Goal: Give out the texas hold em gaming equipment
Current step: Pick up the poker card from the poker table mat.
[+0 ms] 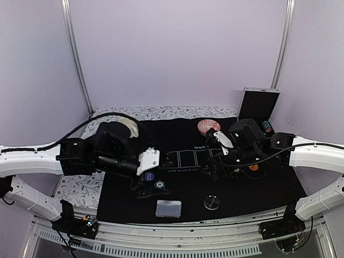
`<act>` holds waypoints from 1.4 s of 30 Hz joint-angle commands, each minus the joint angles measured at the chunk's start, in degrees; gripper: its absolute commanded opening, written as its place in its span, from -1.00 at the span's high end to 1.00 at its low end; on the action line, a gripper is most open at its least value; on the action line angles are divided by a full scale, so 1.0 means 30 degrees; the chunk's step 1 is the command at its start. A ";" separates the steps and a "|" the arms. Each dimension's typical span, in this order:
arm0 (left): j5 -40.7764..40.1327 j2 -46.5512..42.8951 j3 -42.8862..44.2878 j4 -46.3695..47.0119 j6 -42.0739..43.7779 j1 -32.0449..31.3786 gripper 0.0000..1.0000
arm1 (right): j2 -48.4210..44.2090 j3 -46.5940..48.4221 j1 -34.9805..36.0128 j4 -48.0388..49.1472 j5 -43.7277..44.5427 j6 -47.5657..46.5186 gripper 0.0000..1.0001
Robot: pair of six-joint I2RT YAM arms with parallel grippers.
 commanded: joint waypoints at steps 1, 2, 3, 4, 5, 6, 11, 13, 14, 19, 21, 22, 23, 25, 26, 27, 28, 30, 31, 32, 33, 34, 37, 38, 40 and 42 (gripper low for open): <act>-0.0609 0.2947 0.1136 -0.5789 0.1271 -0.1989 -0.96 | -0.1507 -0.1859 -0.0544 0.1801 -0.0958 0.4183 -0.98; -0.0895 0.3343 0.1258 -0.6219 0.1261 -0.2324 -0.96 | -0.1554 -0.2055 -0.0606 0.1827 -0.0908 0.4315 -0.98; -0.1173 0.4045 0.1295 -0.6496 0.1272 -0.2582 -0.96 | -0.1501 -0.2200 -0.0633 0.1866 -0.0908 0.4453 -0.98; -0.1365 0.4459 0.1285 -0.6542 0.1234 -0.2731 -0.96 | -0.1403 -0.2284 -0.0618 0.1883 -0.0933 0.4521 -0.98; -0.1451 0.4822 0.1276 -0.6489 0.1189 -0.2792 -0.96 | -0.1259 -0.2364 -0.0630 0.1899 -0.0937 0.4571 -0.98; -0.1608 0.5190 0.1250 -0.6343 0.1128 -0.2790 -0.96 | -0.1067 -0.2433 -0.0628 0.1974 -0.0945 0.4643 -0.98; -0.2541 0.7210 0.1506 -0.5844 0.0521 -0.2812 -0.96 | -0.0332 -0.2698 -0.0641 0.2029 -0.1037 0.4791 -0.98; -0.3053 0.7985 0.1590 -0.5747 0.0108 -0.2878 -0.96 | -0.0173 -0.2890 -0.0637 0.2031 -0.0999 0.4862 -0.98; -0.3574 0.8339 0.1593 -0.5613 -0.0133 -0.2896 -0.96 | -0.0113 -0.2934 -0.0640 0.2037 -0.1004 0.4880 -0.98; -0.4519 0.9334 0.1307 -0.4048 -0.0303 -0.2905 -0.96 | 0.0201 -0.3184 -0.0651 0.2148 -0.0912 0.5063 -0.98; -0.4543 0.9617 0.1329 -0.3642 -0.0343 -0.2912 -0.96 | 0.0305 -0.3217 -0.0655 0.2148 -0.0892 0.5125 -0.98; -0.4545 0.9722 0.1330 -0.3442 -0.0353 -0.2900 -0.96 | 0.0335 -0.3221 -0.0646 0.2134 -0.0917 0.5129 -0.98; -0.4449 0.9831 0.1293 -0.3300 -0.0325 -0.2888 -0.96 | 0.0368 -0.3243 -0.0649 0.2143 -0.0913 0.5152 -0.98; -0.4061 1.0045 0.1271 -0.3202 -0.0165 -0.2894 -0.96 | 0.0444 -0.3203 -0.0667 0.2141 -0.0875 0.5131 -0.98; -0.3974 1.0186 0.1249 -0.3226 -0.0100 -0.2887 -0.96 | 0.0481 -0.3193 -0.0648 0.2147 -0.0868 0.5108 -0.98; -0.3832 1.0280 0.1268 -0.3302 -0.0029 -0.2886 -0.95 | 0.0515 -0.3163 -0.0645 0.2133 -0.0863 0.5103 -0.98; -0.3561 1.0354 0.1293 -0.3403 0.0058 -0.2846 -0.95 | 0.0541 -0.3133 -0.0645 0.2146 -0.0840 0.5101 -0.98; -0.2875 1.0284 0.1278 -0.3560 0.0249 -0.2757 -0.94 | 0.0595 -0.3127 -0.0671 0.2149 -0.0833 0.5073 -0.98; -0.2570 1.0219 0.1272 -0.3578 0.0322 -0.2727 -0.94 | 0.0628 -0.3129 -0.0648 0.2148 -0.0833 0.5061 -0.98; -0.2294 1.0215 0.1293 -0.3643 0.0397 -0.2710 -0.94 | 0.0676 -0.3118 -0.0652 0.2134 -0.0859 0.5054 -0.98; -0.2102 1.0258 0.1321 -0.3702 0.0447 -0.2696 -0.94 | 0.0733 -0.3121 -0.0668 0.2099 -0.0862 0.5022 -0.98; -0.2016 1.0368 0.1351 -0.3766 0.0464 -0.2683 -0.94 | 0.0793 -0.3095 -0.0688 0.2116 -0.0846 0.5040 -0.98; -0.2131 1.0889 0.1565 -0.4057 0.0433 -0.2569 -0.94 | 0.0973 -0.3033 -0.0674 0.2090 -0.0855 0.5041 -0.98; -0.2199 1.1119 0.1692 -0.4226 0.0422 -0.2543 -0.92 | 0.1027 -0.2993 -0.0674 0.2090 -0.0861 0.5031 -0.97; -0.2304 1.1568 0.1913 -0.4513 0.0404 -0.2388 -0.87 | 0.1072 -0.2991 -0.0674 0.2090 -0.0840 0.5036 -0.98; -0.2304 1.1882 0.2066 -0.4639 0.0371 -0.2197 -0.80 | 0.1074 -0.2967 -0.0685 0.2048 -0.0804 0.5039 -0.98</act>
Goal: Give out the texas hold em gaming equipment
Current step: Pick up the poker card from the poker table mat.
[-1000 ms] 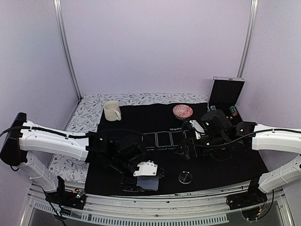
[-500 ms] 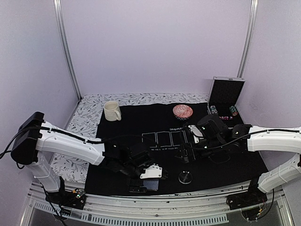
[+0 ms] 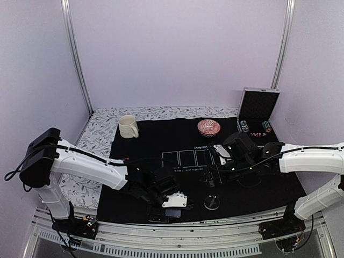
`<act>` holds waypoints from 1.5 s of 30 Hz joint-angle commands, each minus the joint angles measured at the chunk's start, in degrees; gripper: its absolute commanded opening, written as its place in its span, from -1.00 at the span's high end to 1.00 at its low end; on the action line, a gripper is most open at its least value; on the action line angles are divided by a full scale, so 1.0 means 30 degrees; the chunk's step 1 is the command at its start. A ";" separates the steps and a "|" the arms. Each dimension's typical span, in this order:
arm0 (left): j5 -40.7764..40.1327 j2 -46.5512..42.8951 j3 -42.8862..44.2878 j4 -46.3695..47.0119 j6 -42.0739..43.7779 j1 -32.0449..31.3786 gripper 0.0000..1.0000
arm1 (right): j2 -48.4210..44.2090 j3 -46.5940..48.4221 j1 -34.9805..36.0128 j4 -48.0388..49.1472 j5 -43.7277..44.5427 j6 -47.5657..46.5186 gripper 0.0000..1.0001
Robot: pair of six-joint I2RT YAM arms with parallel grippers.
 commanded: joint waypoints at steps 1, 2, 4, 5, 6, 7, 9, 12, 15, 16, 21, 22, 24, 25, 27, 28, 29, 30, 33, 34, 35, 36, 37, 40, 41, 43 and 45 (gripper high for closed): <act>0.0282 0.0810 0.0657 -0.0676 0.0033 0.0442 -0.77 | 0.0151 0.0068 -0.0107 0.0204 0.0118 0.0073 -0.98; 0.0347 0.0886 0.0731 -0.0708 0.0013 0.0524 -0.73 | 0.0151 0.0076 -0.0121 0.0177 0.0121 0.0078 -0.97; 0.0412 0.0993 0.0812 -0.0716 0.0065 0.0657 -0.64 | 0.0151 0.0065 -0.0144 0.0159 0.0125 0.0121 -0.98; 0.0451 0.1016 0.0842 -0.0731 0.0105 0.0679 -0.56 | 0.0166 0.0069 -0.0136 0.0124 0.0144 0.0124 -0.98; 0.0441 0.1051 0.0846 -0.0718 0.0136 0.0709 -0.51 | 0.0179 0.0065 -0.0168 0.0094 0.0154 0.0124 -0.98; 0.0469 0.1074 0.0832 -0.0716 0.0198 0.0718 -0.49 | 0.0173 0.0076 -0.0179 0.0086 0.0166 0.0139 -0.98; 0.0583 0.1097 0.0721 -0.0725 0.0319 0.0739 -0.48 | 0.0202 0.0063 -0.0187 0.0063 0.0187 0.0165 -0.98; 0.0761 0.1234 0.0617 -0.0731 0.0391 0.0765 -0.52 | 0.0236 0.0112 -0.0234 0.0034 0.0231 0.0132 -0.98; 0.0915 0.1424 0.0577 -0.0818 0.0365 0.0770 -0.56 | 0.0297 0.0216 -0.0284 -0.0016 0.0242 0.0148 -0.98; 0.0950 0.1461 0.0557 -0.0853 0.0381 0.0770 -0.58 | 0.0323 0.0249 -0.0289 -0.0056 0.0261 0.0127 -0.98; 0.1086 0.1652 0.0546 -0.1099 0.0265 0.0939 -0.60 | 0.0368 0.0349 -0.0336 -0.0177 0.0308 0.0067 -0.98; 0.1162 0.1724 0.0604 -0.1185 0.0218 0.1007 -0.59 | 0.0369 0.0390 -0.0358 -0.0200 0.0310 0.0044 -0.98; 0.1358 0.1884 0.0666 -0.1443 0.0094 0.1145 -0.58 | 0.0403 0.0424 -0.0344 -0.0230 0.0298 0.0037 -0.98; 0.1404 0.1969 0.0698 -0.1620 0.0061 0.1214 -0.61 | 0.0428 0.0428 -0.0363 -0.0236 0.0312 0.0037 -0.98; 0.1415 0.2078 0.0728 -0.1785 -0.0033 0.1286 -0.65 | 0.0440 0.0434 -0.0377 -0.0280 0.0351 0.0048 -0.98; 0.1397 0.2113 0.0744 -0.1846 -0.0072 0.1318 -0.67 | 0.0458 0.0448 -0.0378 -0.0294 0.0355 0.0060 -0.97; 0.1394 0.2119 0.0772 -0.1897 -0.0156 0.1351 -0.68 | 0.0438 0.0483 -0.0389 -0.0338 0.0356 0.0065 -0.98; 0.1431 0.2116 0.0760 -0.1929 -0.0263 0.1417 -0.68 | 0.0421 0.0487 -0.0394 -0.0352 0.0363 0.0051 -0.98; 0.1249 0.2126 0.0704 -0.1947 -0.0430 0.1462 -0.59 | 0.0422 0.0509 -0.0411 -0.0412 0.0422 0.0063 -0.98; 0.1164 0.2186 0.0700 -0.1961 -0.0499 0.1446 -0.49 | 0.0416 0.0538 -0.0422 -0.0427 0.0441 0.0044 -0.98; 0.1109 0.2230 0.0741 -0.1989 -0.0540 0.1458 -0.39 | 0.0408 0.0538 -0.0402 -0.0440 0.0458 0.0038 -0.98; 0.1113 0.2294 0.0811 -0.2044 -0.0578 0.1446 -0.30 | 0.0414 0.0556 -0.0443 -0.0464 0.0482 0.0037 -0.98; 0.1125 0.2299 0.0897 -0.2083 -0.0649 0.1459 -0.21 | 0.0400 0.0558 -0.0456 -0.0511 0.0522 0.0037 -0.98; 0.1142 0.1967 0.1123 -0.1876 -0.0993 0.1444 -0.15 | 0.0208 0.0488 -0.0678 -0.0606 0.0680 0.0301 -0.98; 0.1051 0.1742 0.1112 -0.1685 -0.1137 0.1447 -0.15 | 0.0052 0.0422 -0.0844 -0.0583 0.0664 0.0465 -0.98; 0.0807 0.1225 0.1100 -0.1303 -0.1431 0.1444 -0.14 | -0.0227 0.0252 -0.1170 -0.0448 0.0397 0.0830 -0.98; 0.0323 0.0758 0.1254 -0.1180 -0.1878 0.1453 -0.13 | -0.0484 -0.0071 -0.1599 -0.0001 -0.0526 0.1160 -0.98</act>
